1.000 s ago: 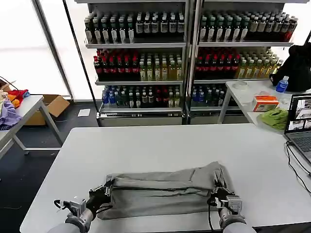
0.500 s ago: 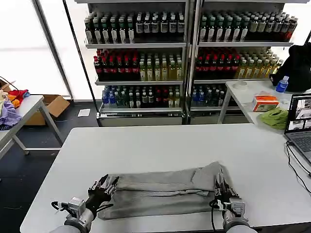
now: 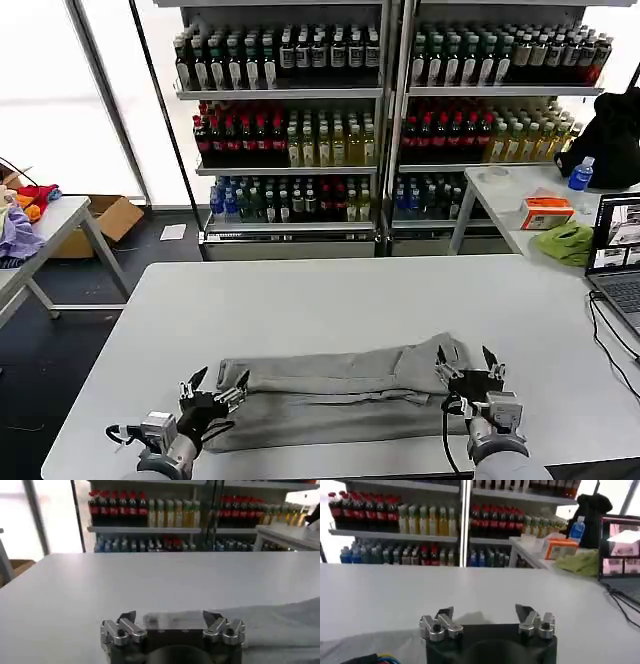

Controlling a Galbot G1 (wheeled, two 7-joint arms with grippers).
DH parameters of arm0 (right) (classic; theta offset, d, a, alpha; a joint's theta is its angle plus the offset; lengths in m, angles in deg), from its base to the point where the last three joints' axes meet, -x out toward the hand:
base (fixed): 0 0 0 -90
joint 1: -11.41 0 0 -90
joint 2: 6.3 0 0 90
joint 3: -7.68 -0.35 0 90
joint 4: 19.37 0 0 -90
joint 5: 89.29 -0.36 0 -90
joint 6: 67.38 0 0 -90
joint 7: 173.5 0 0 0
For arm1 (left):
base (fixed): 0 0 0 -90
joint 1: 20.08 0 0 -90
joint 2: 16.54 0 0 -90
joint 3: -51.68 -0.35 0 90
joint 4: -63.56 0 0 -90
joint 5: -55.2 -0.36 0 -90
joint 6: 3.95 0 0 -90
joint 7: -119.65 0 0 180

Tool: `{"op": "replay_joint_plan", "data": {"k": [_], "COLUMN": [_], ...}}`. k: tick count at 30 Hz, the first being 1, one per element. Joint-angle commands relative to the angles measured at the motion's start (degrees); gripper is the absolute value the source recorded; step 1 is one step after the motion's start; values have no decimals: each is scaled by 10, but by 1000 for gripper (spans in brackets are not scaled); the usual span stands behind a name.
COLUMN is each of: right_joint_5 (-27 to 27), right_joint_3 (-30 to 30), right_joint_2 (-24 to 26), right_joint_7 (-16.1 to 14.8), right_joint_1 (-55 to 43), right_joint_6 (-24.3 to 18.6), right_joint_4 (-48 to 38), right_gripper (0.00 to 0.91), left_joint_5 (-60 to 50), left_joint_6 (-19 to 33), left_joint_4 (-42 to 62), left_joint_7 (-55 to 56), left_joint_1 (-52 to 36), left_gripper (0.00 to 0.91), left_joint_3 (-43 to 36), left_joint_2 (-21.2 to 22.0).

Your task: Fold and organize the clothes.

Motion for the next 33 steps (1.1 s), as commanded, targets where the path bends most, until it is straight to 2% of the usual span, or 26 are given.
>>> {"op": "replay_joint_plan", "data": {"k": [1,5,7,9,11,12,13,15,33], "right_joint_5": [-2,-5,-7,-9,-9,-10,-11,-13,-22], "right_joint_3": [-2,-2,-3,-3,-4,-4,-5,-7,-9], "right_joint_2": [2,4,5,5,6,6,7,9,14], "right_joint_7": [1,0,0,0,0,0,0,0,5], "right_joint_1": [-18,-18,-17,-16,-13,-13,-13,-16,-43], "right_joint_6": [2,3,3,2,1,1,1,1,8], "right_joint_4": [16,19,19,17,18,19,20,22,24], "right_gripper": [907,907,907,907,907,907,907,907,907], "left_joint_5": [2,1,-2,-7,-11,-13,-15,-21,-17], "left_joint_6": [-9,-8,-7,-7,-8,-9,-8,-7,28], "left_joint_4": [18,29,35,38,41,42,44,46,50], "left_joint_7": [5,4,3,2,1,0,-1,-8,-8], "left_joint_1": [-1,0,1,2,2,2,3,6,7], "left_gripper": [907,907,806,655,403,161,40,10,0], "left_joint_3": [2,1,-1,-4,-7,-7,-9,-10,13], "left_joint_2": [32,35,36,38,38,38,38,37,29]}}
